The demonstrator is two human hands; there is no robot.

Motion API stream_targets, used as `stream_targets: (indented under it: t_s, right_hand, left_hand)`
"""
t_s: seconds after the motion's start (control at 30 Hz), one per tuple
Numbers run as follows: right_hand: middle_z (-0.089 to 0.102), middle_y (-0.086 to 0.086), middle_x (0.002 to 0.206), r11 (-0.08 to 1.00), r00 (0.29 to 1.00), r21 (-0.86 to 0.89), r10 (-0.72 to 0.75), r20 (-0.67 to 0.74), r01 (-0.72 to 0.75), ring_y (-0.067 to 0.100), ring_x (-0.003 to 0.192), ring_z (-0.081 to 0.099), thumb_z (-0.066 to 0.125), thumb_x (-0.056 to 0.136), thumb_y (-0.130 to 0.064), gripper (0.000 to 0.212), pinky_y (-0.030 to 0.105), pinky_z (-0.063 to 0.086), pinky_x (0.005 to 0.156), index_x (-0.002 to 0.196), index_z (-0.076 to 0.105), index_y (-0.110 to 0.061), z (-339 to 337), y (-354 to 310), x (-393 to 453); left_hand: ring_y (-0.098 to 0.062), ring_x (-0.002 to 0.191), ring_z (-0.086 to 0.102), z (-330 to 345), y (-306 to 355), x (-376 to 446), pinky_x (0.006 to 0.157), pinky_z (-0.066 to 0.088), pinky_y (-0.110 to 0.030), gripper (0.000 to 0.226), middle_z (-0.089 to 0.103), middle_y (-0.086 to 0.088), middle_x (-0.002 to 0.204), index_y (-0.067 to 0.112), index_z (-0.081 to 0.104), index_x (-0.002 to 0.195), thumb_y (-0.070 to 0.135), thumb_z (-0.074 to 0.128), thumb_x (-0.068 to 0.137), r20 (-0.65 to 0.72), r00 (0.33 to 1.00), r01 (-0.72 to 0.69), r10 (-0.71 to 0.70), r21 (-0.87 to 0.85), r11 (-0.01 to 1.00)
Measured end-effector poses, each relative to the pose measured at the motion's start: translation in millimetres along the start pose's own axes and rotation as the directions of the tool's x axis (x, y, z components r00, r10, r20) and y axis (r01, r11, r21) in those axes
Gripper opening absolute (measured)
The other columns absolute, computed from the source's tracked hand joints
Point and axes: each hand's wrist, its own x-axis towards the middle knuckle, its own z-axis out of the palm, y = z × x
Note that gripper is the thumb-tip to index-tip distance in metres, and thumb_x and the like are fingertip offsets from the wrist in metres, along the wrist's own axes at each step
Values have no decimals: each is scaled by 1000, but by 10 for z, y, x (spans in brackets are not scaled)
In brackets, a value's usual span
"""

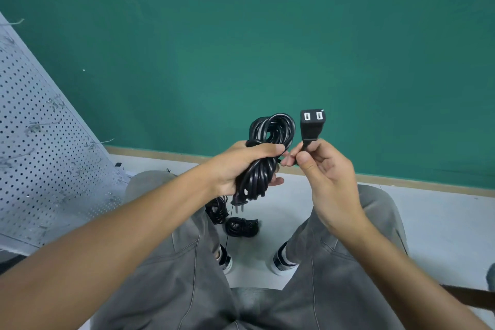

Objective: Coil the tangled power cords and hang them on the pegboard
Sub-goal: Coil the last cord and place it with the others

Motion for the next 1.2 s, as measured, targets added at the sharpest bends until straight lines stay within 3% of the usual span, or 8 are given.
stream_targets:
  t_s: [0.3,0.5,0.63,0.73,0.83,0.97,1.07,1.2]
  right_hand:
    - [68,2,80,997,970,41,-48,-239,59,24,65,65,56,102,0,31,32,58,74,119,60,-26,24,-167,121]
    - [67,7,76,998,923,12,-46,-383,54,25,69,66,65,99,-8,26,38,61,65,105,75,-31,110,-150,52]
    - [66,-10,82,970,921,-231,-157,-356,76,16,80,64,59,104,-19,22,56,58,80,116,76,-25,117,-19,5]
    - [64,-11,81,976,921,-208,-130,-366,55,21,77,66,64,101,-12,24,41,59,78,120,75,-20,166,-40,10]
    - [66,13,80,998,895,-56,-60,-441,39,15,65,64,72,92,-2,31,17,54,69,122,73,-13,203,-108,25]
    - [62,33,85,997,908,-14,-70,-413,71,20,59,57,72,91,3,34,21,55,62,120,72,-15,213,-152,46]
    - [59,18,79,979,939,-173,-157,-307,107,18,62,59,70,95,-5,30,37,59,66,116,74,-25,171,-69,37]
    - [51,-4,65,906,950,-396,-242,-197,149,6,64,51,70,96,-10,22,17,46,62,115,76,-19,129,25,40]
  left_hand:
    - [-27,98,71,178,-34,-35,83,61,-39,53,68,-15,105,-8,62,127,25,73,88,-43,991,-123,124,20,992]
    - [-13,67,70,277,-195,-53,56,54,-22,39,74,0,82,8,67,108,41,64,86,-162,959,-229,234,48,972]
    - [-16,79,72,267,-273,-48,63,56,-25,62,76,-12,109,1,63,129,49,61,89,-244,926,-293,287,10,956]
    - [-22,98,72,233,-303,-49,74,60,-34,62,70,-24,122,-2,60,133,44,63,91,-271,912,-330,307,-44,943]
    - [-22,83,74,219,-315,-89,65,59,-30,55,73,-20,113,-1,61,129,38,62,90,-246,924,-325,293,-98,941]
    - [-22,72,73,207,-322,-132,51,54,-27,59,70,-20,115,-4,54,138,34,63,93,-246,928,-325,280,-170,930]
    - [-25,73,74,199,-349,-119,52,56,-31,47,70,-18,109,2,50,132,29,63,95,-284,918,-341,278,-202,918]
    - [-32,102,67,182,-430,-52,82,60,-47,52,67,-19,118,-2,51,135,24,70,94,-285,901,-391,326,-211,896]
